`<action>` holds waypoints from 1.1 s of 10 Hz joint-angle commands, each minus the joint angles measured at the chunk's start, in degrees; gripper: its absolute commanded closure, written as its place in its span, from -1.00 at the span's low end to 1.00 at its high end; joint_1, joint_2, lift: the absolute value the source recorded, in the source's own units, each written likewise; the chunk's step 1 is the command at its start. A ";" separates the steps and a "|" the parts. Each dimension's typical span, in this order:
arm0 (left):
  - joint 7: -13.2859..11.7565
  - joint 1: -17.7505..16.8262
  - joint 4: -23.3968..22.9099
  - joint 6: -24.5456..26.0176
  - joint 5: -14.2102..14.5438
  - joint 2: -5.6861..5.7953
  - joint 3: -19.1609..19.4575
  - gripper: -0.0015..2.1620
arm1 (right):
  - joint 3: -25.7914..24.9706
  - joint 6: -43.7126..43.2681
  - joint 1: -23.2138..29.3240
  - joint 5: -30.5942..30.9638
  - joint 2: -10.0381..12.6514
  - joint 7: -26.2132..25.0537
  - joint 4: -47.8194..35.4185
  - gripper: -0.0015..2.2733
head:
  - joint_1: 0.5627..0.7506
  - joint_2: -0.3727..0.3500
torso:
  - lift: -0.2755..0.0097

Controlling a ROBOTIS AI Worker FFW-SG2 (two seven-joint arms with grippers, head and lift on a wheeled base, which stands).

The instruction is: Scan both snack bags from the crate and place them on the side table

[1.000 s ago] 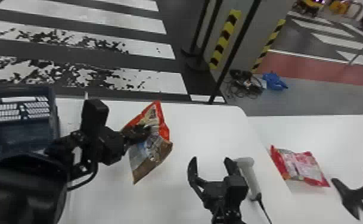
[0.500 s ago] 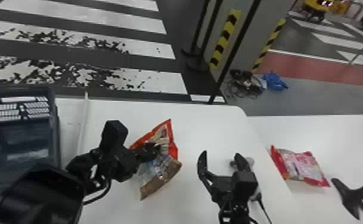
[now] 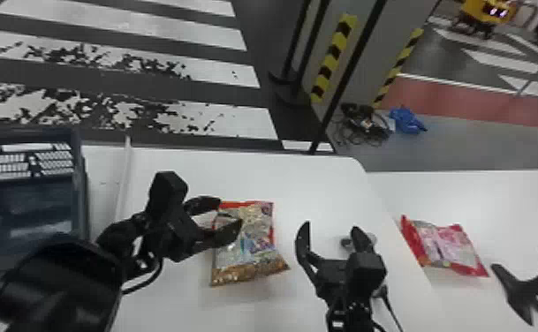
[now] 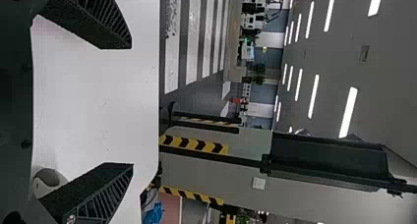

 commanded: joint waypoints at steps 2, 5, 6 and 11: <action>1.39 2.35 -5.25 -2.95 1.10 -0.32 2.38 -0.97 | 0.52 1.41 1.34 -0.33 0.05 0.46 -2.61 -0.94 | 0.41 -0.94 | 0.24; 1.65 7.72 -17.73 -2.95 1.27 -0.32 8.36 -0.93 | 0.96 6.86 1.69 -2.44 0.05 2.74 -5.43 -0.94 | 0.41 -0.94 | 0.24; 2.18 9.74 -21.24 -2.95 1.98 -0.32 11.17 -0.93 | 0.44 9.85 1.61 -4.81 0.05 3.97 -6.83 -0.94 | 0.41 -0.94 | 0.24; 6.40 18.44 -32.05 -2.95 6.90 6.68 24.44 -0.92 | 0.26 18.11 1.52 -7.89 0.05 8.98 -11.40 -0.94 | 0.41 -0.63 | 0.24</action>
